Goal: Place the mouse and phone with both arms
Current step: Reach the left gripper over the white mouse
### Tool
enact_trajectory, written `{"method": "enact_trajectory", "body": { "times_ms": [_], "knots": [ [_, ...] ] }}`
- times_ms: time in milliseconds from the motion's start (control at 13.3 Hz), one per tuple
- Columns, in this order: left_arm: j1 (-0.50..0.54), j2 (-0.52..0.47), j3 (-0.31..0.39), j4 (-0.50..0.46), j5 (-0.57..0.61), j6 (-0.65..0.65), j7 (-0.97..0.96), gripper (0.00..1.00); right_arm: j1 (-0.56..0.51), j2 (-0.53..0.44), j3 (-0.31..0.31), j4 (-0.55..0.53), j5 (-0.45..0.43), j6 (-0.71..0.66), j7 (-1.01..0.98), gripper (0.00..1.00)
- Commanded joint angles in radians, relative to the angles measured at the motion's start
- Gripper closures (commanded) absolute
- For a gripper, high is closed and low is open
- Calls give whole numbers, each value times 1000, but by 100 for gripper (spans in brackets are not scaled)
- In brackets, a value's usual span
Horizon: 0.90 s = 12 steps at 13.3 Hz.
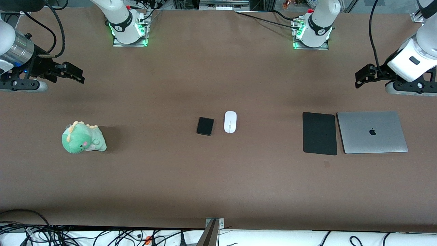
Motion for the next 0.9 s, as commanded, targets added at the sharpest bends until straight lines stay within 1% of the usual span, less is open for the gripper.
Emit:
{"method": "enact_trajectory", "body": {
  "times_ms": [0, 151, 226, 301, 376, 677, 828],
  "knots": [
    [-6, 28, -29, 21, -21, -44, 24, 0, -18, -3, 17, 3, -3, -9, -10, 0],
    [-13, 46, -74, 30, -21, -42, 10, 0, -18, -3, 17, 4, -3, -9, -11, 0],
    [-14, 72, -98, 30, -21, -44, 9, 0, -18, -2, 17, 4, -3, -9, -11, 0],
    [-24, 115, -117, 33, -23, -39, 7, 0, -18, 3, 17, 6, -3, -9, -13, 0],
    [-49, 167, -138, 56, -23, -33, 2, 0, -18, 4, 17, 6, -3, -9, -13, 0],
    [-168, 402, -146, 227, -21, -28, -70, 0, -20, 4, 17, 9, -3, -9, -68, 0],
    [-249, 509, -143, 309, -10, -18, -71, 0, -20, 4, 15, 9, -3, -9, -71, 0]
  ]
}}
